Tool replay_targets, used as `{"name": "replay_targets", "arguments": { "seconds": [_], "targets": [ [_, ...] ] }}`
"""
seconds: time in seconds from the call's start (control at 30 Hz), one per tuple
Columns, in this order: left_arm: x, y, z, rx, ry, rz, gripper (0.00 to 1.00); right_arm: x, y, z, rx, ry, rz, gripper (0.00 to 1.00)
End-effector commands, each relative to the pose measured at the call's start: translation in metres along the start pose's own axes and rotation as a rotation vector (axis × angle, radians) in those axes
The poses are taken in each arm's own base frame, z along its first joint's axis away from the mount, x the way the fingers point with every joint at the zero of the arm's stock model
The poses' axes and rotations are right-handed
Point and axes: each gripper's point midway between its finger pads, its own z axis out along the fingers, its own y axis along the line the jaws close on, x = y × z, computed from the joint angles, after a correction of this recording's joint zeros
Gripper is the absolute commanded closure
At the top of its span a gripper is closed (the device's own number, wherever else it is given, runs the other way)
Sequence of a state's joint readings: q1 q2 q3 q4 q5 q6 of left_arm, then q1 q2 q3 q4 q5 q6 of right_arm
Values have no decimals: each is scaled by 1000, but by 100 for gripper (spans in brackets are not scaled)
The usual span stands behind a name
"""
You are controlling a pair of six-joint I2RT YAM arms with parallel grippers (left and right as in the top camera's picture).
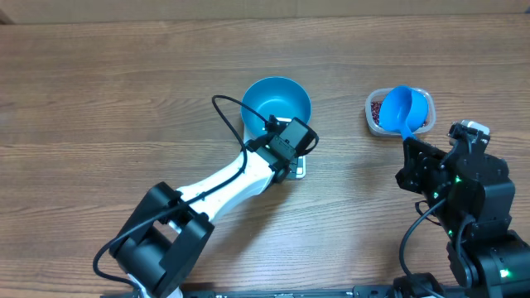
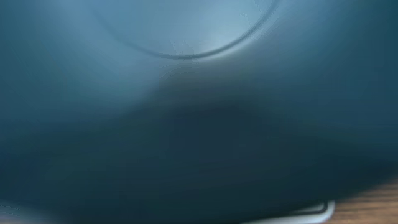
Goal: Scoop item into bowl and weigh 150g on scale
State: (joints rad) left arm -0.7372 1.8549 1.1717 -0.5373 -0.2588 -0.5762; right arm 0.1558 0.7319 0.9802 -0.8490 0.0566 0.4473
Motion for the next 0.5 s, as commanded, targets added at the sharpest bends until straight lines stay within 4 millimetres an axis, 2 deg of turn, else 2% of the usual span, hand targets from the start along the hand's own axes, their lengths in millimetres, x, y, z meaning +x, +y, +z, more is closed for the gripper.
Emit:
{"name": "replay_targets", "arguments": {
  "seconds": [0.0,0.27,0.47],
  "targets": [
    [-6,-8,3,28,-2,49,96,-13,3,-8,-6,-43,-3,96],
    [-9,-19,3,80,-11,110,96,-13,3,-8,-6,-44,-2,96],
    [-12,-19,3,81,-27,117,96,-13,3,-8,-7,-44,-2,96]
  ]
}}
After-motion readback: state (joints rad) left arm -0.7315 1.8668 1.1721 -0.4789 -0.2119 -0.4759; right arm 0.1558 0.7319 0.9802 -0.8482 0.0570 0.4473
